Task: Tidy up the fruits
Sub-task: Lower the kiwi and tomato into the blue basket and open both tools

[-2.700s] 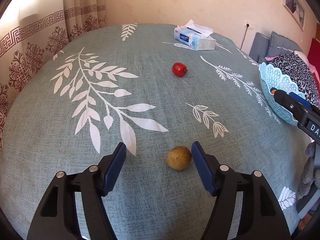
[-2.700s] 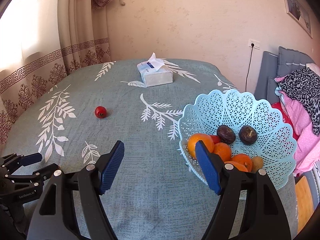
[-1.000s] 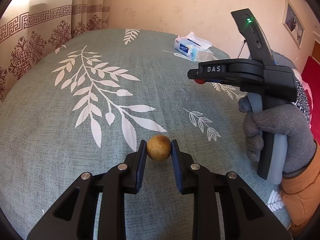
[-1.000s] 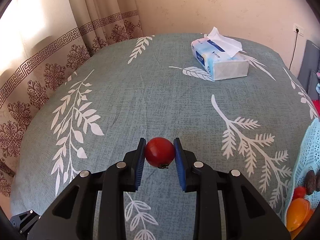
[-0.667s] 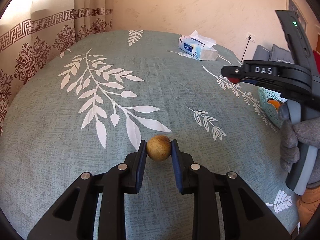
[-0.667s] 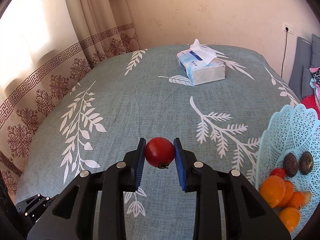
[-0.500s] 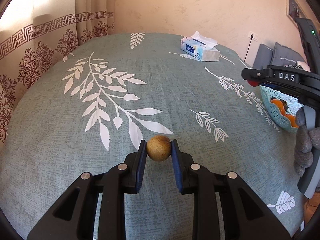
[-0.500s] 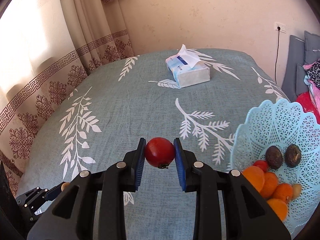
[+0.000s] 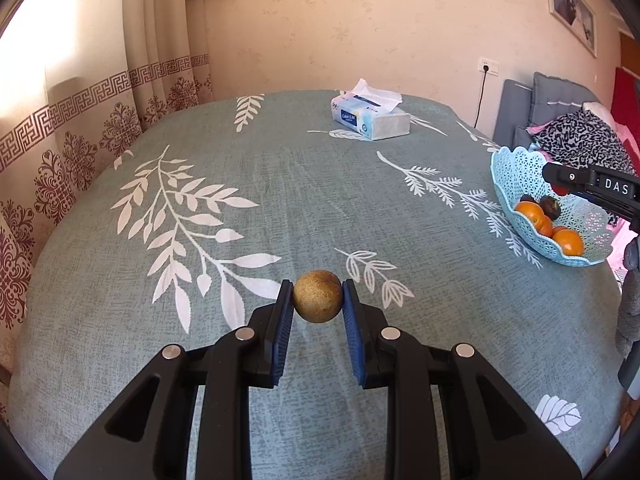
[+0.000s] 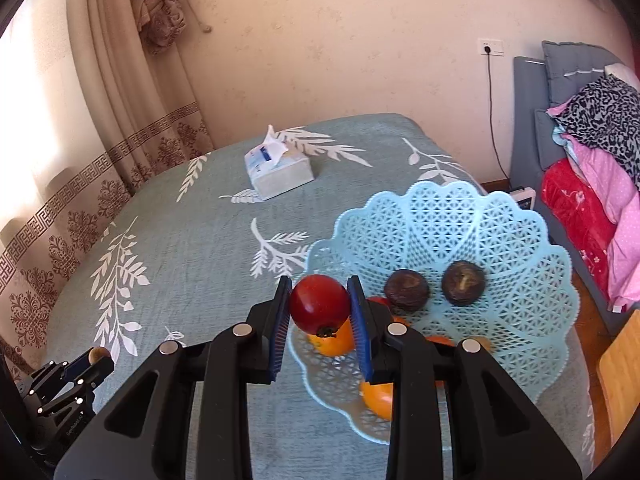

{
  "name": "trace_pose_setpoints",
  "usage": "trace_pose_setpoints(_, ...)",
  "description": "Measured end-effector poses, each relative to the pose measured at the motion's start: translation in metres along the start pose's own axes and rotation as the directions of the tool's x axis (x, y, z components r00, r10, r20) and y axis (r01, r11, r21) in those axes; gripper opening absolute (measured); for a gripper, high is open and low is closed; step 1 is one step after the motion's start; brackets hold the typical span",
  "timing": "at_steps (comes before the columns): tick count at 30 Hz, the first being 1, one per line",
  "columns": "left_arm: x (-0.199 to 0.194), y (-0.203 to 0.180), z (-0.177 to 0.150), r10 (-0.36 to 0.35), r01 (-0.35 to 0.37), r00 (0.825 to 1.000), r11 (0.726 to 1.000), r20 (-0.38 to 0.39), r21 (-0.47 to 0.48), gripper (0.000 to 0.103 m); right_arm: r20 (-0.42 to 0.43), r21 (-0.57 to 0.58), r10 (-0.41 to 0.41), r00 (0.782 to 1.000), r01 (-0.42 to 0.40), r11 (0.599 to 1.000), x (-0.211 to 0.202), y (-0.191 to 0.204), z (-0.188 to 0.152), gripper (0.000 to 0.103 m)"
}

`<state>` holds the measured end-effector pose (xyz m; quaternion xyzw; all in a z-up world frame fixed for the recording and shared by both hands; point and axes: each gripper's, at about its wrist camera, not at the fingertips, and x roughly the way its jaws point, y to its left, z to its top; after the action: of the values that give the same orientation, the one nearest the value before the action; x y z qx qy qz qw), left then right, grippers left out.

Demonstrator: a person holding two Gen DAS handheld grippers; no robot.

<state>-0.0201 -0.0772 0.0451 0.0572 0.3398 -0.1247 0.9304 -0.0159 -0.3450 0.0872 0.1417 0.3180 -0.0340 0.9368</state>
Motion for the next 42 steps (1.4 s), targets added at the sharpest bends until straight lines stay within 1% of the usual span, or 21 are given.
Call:
trace_pose_setpoints(9,-0.006,-0.034,0.01,-0.028,0.027,0.999,0.997,0.021,0.066,0.025,0.026,0.107,-0.066,0.998,0.062,0.992,-0.019,-0.055,-0.005,0.029)
trace_pose_setpoints(12,-0.006,-0.046,0.014,-0.046,0.044,0.999,0.995,0.025,0.085,0.025,0.028,0.144,-0.079,0.997,0.074,0.987,-0.023,-0.07,-0.008,0.029)
trace_pose_setpoints(15,-0.005,-0.059,0.019,-0.083,0.081,0.996,0.992,0.017,0.1,0.025,0.017,0.17,-0.08,0.997,0.076,0.982,-0.023,-0.08,-0.011,0.029)
trace_pose_setpoints(17,-0.005,-0.069,0.023,-0.109,0.107,0.994,0.988,0.014,0.113,0.025,0.018,0.189,-0.075,0.997,0.071,0.979,-0.024,-0.085,-0.013,0.035)
trace_pose_setpoints(18,-0.005,-0.073,0.025,-0.125,0.123,0.992,0.985,0.011,0.117,0.025,0.026,0.202,-0.076,0.997,0.069,0.977,-0.026,-0.088,-0.014,0.042)
trace_pose_setpoints(19,-0.004,-0.077,0.027,-0.142,0.14,0.99,0.983,0.007,0.119,0.025,0.033,0.209,-0.077,0.996,0.068,0.975,-0.029,-0.091,-0.015,0.043)
trace_pose_setpoints(23,-0.003,-0.094,0.036,-0.206,0.205,0.978,0.971,-0.002,0.12,0.025,0.049,0.223,-0.078,0.996,0.066,0.973,-0.037,-0.096,-0.016,0.043)
trace_pose_setpoints(27,-0.002,-0.112,0.045,-0.243,0.239,0.97,0.96,0.01,0.143,0.025,0.066,0.222,-0.105,0.992,0.088,0.971,-0.043,-0.1,-0.018,0.043)
trace_pose_setpoints(30,0.004,-0.126,0.052,-0.277,0.274,0.961,0.949,-0.004,0.156,0.025,0.07,0.227,-0.115,0.991,0.096,0.969,-0.045,-0.101,-0.019,0.043)
trace_pose_setpoints(33,0.011,-0.141,0.062,-0.32,0.319,0.947,0.933,-0.024,0.167,0.025,0.091,0.215,-0.146,0.985,0.124,0.969,-0.049,-0.1,-0.02,0.053)
trace_pose_setpoints(36,0.017,-0.159,0.072,-0.369,0.37,0.929,0.911,-0.039,0.183,0.025,0.115,0.204,-0.176,0.978,0.15,0.967,-0.056,-0.101,-0.02,0.053)
trace_pose_setpoints(42,0.034,-0.198,0.085,-0.423,0.43,0.902,0.877,-0.079,0.214,0.025,0.141,0.226,-0.204,0.969,0.169,0.959,-0.065,-0.11,-0.021,0.053)
